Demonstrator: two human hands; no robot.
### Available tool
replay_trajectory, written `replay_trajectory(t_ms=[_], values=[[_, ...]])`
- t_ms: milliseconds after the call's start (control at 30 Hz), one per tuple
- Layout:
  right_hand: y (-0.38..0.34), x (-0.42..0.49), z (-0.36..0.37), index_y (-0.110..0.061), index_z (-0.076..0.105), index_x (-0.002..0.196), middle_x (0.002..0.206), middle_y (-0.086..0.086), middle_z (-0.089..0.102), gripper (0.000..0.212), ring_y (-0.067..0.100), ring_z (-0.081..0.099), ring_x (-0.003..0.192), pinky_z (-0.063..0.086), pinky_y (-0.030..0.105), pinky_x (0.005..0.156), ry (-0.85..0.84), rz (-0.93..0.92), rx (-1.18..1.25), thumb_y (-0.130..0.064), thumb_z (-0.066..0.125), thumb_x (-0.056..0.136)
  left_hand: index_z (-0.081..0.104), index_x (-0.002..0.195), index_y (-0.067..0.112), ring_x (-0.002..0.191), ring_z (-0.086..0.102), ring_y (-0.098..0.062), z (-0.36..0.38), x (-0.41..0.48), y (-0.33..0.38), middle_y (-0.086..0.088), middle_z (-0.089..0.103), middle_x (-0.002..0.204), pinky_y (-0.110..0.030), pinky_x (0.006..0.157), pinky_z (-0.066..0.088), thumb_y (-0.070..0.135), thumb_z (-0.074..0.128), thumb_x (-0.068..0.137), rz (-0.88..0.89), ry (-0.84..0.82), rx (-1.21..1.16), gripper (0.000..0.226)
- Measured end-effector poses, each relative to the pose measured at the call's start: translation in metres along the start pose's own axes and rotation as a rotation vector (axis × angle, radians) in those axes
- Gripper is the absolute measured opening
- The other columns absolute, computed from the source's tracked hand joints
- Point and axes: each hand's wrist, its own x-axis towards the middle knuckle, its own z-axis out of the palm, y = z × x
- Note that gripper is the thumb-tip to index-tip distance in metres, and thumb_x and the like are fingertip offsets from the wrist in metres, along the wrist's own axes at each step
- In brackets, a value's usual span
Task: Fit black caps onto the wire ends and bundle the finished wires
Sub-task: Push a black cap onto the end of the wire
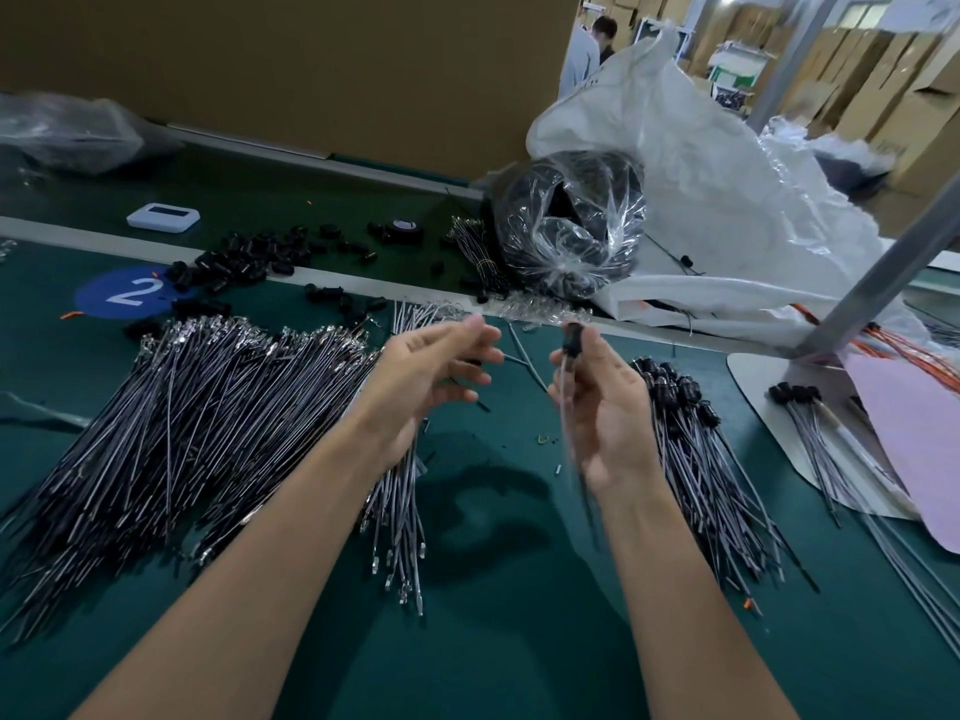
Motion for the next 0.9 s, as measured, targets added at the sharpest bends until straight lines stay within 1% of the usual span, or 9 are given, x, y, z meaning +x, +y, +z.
replay_trajectory(t_ms=[133,233,333,400,467,500,700,800,900], values=[[0.012,-0.002,0.011,-0.007,0.063,0.087,0.063,-0.001,0.066,0.023,0.004,0.053,0.047,0.045,0.014,0.045,-0.039,0.044,-0.143,-0.023,0.071,0.073,0.073,0.105,0.007,0.069,0.061,-0.013,0.007,-0.003,-0.006,-0.008,0.073,0.089,-0.018,0.058,0.051,0.024,0.073,0.071,-0.021,-0.144,0.112,0.039],[0.014,-0.002,0.012,-0.006,0.061,0.088,0.062,0.0,0.066,0.029,0.006,0.052,0.047,0.044,0.016,0.046,-0.007,0.03,-0.222,-0.028,0.072,0.072,0.077,0.096,0.013,0.068,0.059,-0.011,0.008,-0.002,-0.009,-0.003,0.072,0.08,-0.017,0.057,0.049,0.023,0.075,0.067,-0.001,-0.076,0.129,0.031],[0.012,-0.003,0.01,-0.009,0.065,0.094,0.071,0.004,0.073,0.031,0.008,0.057,0.053,0.045,0.017,0.051,-0.033,0.03,-0.377,-0.035,0.07,0.076,0.075,0.098,0.01,0.067,0.058,-0.01,0.005,0.004,-0.01,0.001,0.071,0.078,-0.018,0.058,0.049,0.024,0.076,0.066,0.019,0.032,0.09,0.035],[0.012,-0.005,0.01,-0.014,0.07,0.094,0.075,0.003,0.075,0.023,0.005,0.061,0.059,0.045,0.015,0.056,-0.092,0.032,-0.555,-0.03,0.073,0.078,0.075,0.096,0.01,0.067,0.059,-0.011,0.004,0.006,-0.011,0.0,0.072,0.079,-0.019,0.06,0.049,0.024,0.077,0.064,0.034,0.09,0.065,0.035],[0.014,-0.006,0.012,-0.014,0.074,0.089,0.071,0.0,0.074,0.007,0.0,0.063,0.062,0.042,0.01,0.057,-0.149,0.026,-0.648,-0.017,0.073,0.083,0.075,0.092,0.012,0.065,0.06,-0.009,0.004,0.006,-0.011,0.0,0.072,0.078,-0.019,0.059,0.047,0.024,0.078,0.062,0.046,0.104,0.054,0.033],[0.015,-0.006,0.013,-0.012,0.074,0.086,0.067,-0.002,0.073,0.003,-0.001,0.062,0.06,0.041,0.008,0.056,-0.162,0.02,-0.658,-0.013,0.072,0.085,0.075,0.091,0.013,0.065,0.06,-0.008,0.004,0.005,-0.011,0.0,0.072,0.078,-0.019,0.059,0.047,0.024,0.078,0.062,0.051,0.096,0.054,0.031],[0.016,-0.007,0.013,-0.004,0.073,0.082,0.059,-0.002,0.07,0.005,-0.001,0.061,0.055,0.041,0.006,0.055,-0.142,-0.01,-0.648,-0.001,0.07,0.085,0.074,0.094,0.009,0.074,0.066,-0.008,0.005,0.004,-0.009,-0.004,0.075,0.083,-0.016,0.056,0.049,0.019,0.073,0.071,0.09,0.075,-0.035,0.025],[0.017,-0.006,0.012,-0.009,0.073,0.079,0.06,-0.002,0.07,0.01,0.002,0.063,0.058,0.044,0.008,0.058,-0.107,-0.051,-0.656,-0.002,0.07,0.085,0.074,0.093,0.011,0.079,0.066,-0.01,0.007,0.004,-0.01,-0.004,0.076,0.085,-0.016,0.061,0.049,0.015,0.072,0.075,0.113,0.095,0.005,0.019],[0.018,-0.005,0.01,-0.016,0.074,0.077,0.066,0.0,0.072,0.016,0.011,0.066,0.065,0.052,0.017,0.068,-0.083,-0.11,-0.672,-0.003,0.071,0.085,0.074,0.092,0.012,0.079,0.067,-0.012,0.008,0.004,-0.01,-0.003,0.076,0.085,-0.016,0.062,0.049,0.016,0.072,0.075,0.132,0.088,0.042,0.018]])
